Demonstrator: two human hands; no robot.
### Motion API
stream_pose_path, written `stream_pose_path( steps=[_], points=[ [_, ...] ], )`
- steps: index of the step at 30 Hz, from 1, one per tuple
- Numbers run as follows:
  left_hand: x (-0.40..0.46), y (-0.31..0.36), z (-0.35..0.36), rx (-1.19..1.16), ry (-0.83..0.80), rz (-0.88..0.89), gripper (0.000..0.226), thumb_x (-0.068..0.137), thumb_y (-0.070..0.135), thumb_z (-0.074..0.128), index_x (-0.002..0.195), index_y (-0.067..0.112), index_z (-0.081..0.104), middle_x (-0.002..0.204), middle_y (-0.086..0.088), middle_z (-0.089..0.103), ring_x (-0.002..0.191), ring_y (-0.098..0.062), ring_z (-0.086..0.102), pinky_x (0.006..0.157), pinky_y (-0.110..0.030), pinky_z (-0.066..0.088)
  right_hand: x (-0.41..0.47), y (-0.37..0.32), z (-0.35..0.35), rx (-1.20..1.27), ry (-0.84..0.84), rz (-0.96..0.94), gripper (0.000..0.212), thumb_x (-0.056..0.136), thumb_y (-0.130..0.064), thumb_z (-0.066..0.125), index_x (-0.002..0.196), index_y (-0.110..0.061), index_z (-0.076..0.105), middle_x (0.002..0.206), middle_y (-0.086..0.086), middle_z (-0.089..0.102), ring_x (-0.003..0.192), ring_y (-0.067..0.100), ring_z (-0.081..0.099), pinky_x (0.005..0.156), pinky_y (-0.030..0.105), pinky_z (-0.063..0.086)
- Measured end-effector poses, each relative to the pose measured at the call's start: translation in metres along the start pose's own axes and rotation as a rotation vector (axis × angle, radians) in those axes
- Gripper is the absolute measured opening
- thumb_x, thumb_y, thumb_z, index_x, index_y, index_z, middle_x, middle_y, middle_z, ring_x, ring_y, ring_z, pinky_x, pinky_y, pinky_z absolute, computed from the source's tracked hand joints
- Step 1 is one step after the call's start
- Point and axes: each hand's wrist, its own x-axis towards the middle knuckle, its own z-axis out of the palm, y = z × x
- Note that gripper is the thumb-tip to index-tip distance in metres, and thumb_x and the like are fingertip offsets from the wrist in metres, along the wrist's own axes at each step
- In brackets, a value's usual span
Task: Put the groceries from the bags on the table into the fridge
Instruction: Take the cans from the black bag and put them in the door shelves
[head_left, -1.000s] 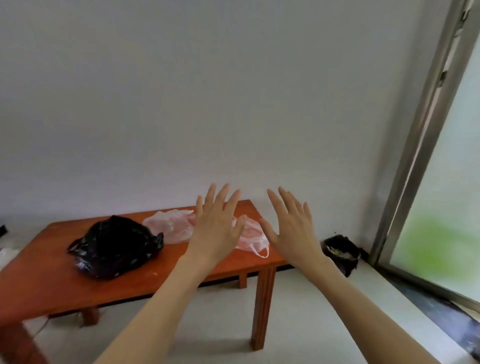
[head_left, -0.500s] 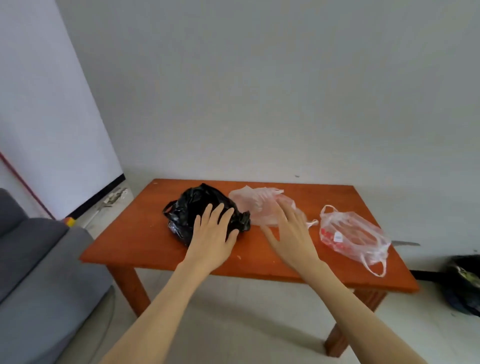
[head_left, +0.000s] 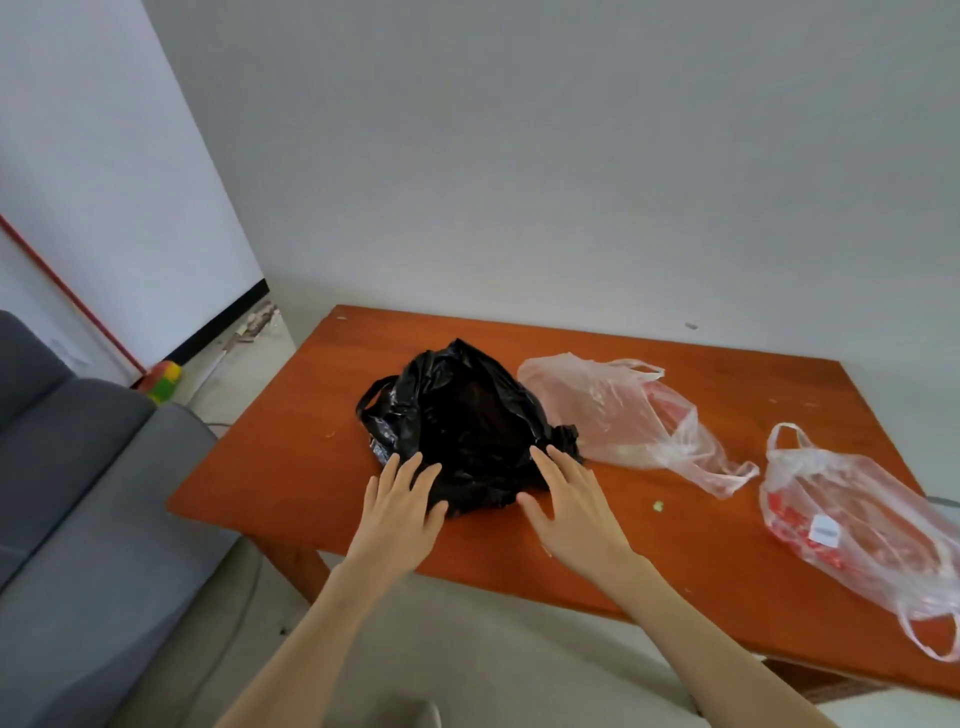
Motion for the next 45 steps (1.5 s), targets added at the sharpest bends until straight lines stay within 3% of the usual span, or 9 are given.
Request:
stream_pose_path(
  steps=[7, 13, 18, 23, 25, 34, 38, 42, 45],
  points=[
    [0.109, -0.068, 0.014, -0.032, -0.002, 0.03, 0.054, 0.096, 0.033, 0.041, 0.145, 0.018, 0.023, 0.155, -0.008, 0.012, 0.144, -0.028, -0.001, 0.115, -0.046, 0.009, 0.115, -0.028, 0.063, 0.117, -0.08, 0.116, 0.058, 0.097, -0.04, 0.039, 0.148, -0.019, 0.021, 0.154, 0.002, 0.022, 0.142, 0.019, 0.019, 0.113, 0.031, 0.022],
    [0.17, -0.104, 0.029, -0.146, -0.107, -0.132, 0.08, 0.087, 0.048, 0.053, 0.147, 0.023, 0.007, 0.155, -0.014, 0.003, 0.143, -0.033, 0.002, 0.111, -0.05, 0.024, 0.173, -0.049, 0.107, 0.148, -0.162, 0.206, 0.047, 0.099, -0.03, 0.04, 0.142, -0.014, 0.035, 0.147, 0.002, 0.037, 0.137, 0.018, 0.031, 0.108, 0.026, 0.028],
    [0.18, -0.131, 0.042, -0.387, -0.254, -0.256, 0.085, 0.085, 0.027, 0.064, 0.147, 0.029, 0.005, 0.15, -0.017, 0.011, 0.137, -0.038, 0.018, 0.102, -0.048, 0.036, 0.19, -0.053, 0.13, 0.239, -0.229, 0.266, 0.036, 0.097, -0.019, 0.045, 0.133, -0.012, 0.05, 0.137, 0.004, 0.049, 0.126, 0.018, 0.046, 0.103, 0.026, 0.037],
    [0.185, -0.151, 0.041, -0.6, -0.316, -0.292, 0.081, 0.086, 0.006, 0.062, 0.148, 0.028, 0.014, 0.143, -0.013, 0.03, 0.129, -0.031, 0.036, 0.099, -0.032, 0.037, 0.219, -0.062, 0.146, 0.337, -0.259, 0.386, 0.034, 0.093, -0.02, 0.052, 0.124, -0.008, 0.058, 0.125, 0.011, 0.06, 0.115, 0.026, 0.056, 0.099, 0.035, 0.043],
    [0.186, -0.157, 0.043, -0.6, -0.328, -0.276, 0.079, 0.086, -0.001, 0.058, 0.147, 0.029, 0.016, 0.143, -0.008, 0.035, 0.132, -0.025, 0.034, 0.094, -0.022, 0.032, 0.225, -0.066, 0.152, 0.378, -0.283, 0.436, 0.036, 0.092, -0.025, 0.055, 0.124, -0.009, 0.058, 0.123, 0.011, 0.062, 0.114, 0.026, 0.057, 0.097, 0.035, 0.044],
    [0.193, -0.149, 0.048, -0.667, -0.388, -0.226, 0.077, 0.088, -0.001, 0.054, 0.146, 0.032, 0.016, 0.134, -0.008, 0.04, 0.125, -0.024, 0.04, 0.089, -0.021, 0.036, 0.236, -0.06, 0.16, 0.473, -0.349, 0.636, 0.059, 0.083, -0.033, 0.067, 0.132, -0.008, 0.045, 0.128, 0.011, 0.056, 0.118, 0.027, 0.052, 0.09, 0.027, 0.041],
    [0.191, -0.151, 0.047, -0.675, -0.412, -0.206, 0.076, 0.089, -0.003, 0.052, 0.146, 0.032, 0.016, 0.136, -0.006, 0.038, 0.129, -0.022, 0.037, 0.095, -0.023, 0.034, 0.239, -0.061, 0.161, 0.49, -0.346, 0.649, 0.071, 0.077, -0.032, 0.073, 0.135, -0.009, 0.039, 0.132, 0.009, 0.053, 0.122, 0.027, 0.049, 0.098, 0.031, 0.04],
    [0.19, -0.155, 0.045, -0.664, -0.444, -0.177, 0.075, 0.09, -0.003, 0.05, 0.146, 0.032, 0.016, 0.141, -0.006, 0.036, 0.133, -0.022, 0.033, 0.104, -0.028, 0.032, 0.24, -0.059, 0.161, 0.578, -0.377, 0.694, 0.063, 0.075, -0.026, 0.075, 0.128, -0.01, 0.047, 0.124, 0.009, 0.059, 0.114, 0.025, 0.055, 0.096, 0.032, 0.045],
    [0.189, -0.155, 0.042, -0.649, -0.466, -0.153, 0.074, 0.09, -0.002, 0.05, 0.147, 0.031, 0.015, 0.148, -0.005, 0.032, 0.138, -0.022, 0.029, 0.108, -0.033, 0.03, 0.239, -0.055, 0.161, 0.538, -0.327, 0.704, 0.078, 0.066, -0.031, 0.081, 0.13, -0.008, 0.042, 0.126, 0.011, 0.055, 0.114, 0.026, 0.054, 0.097, 0.036, 0.046]
  ],
)
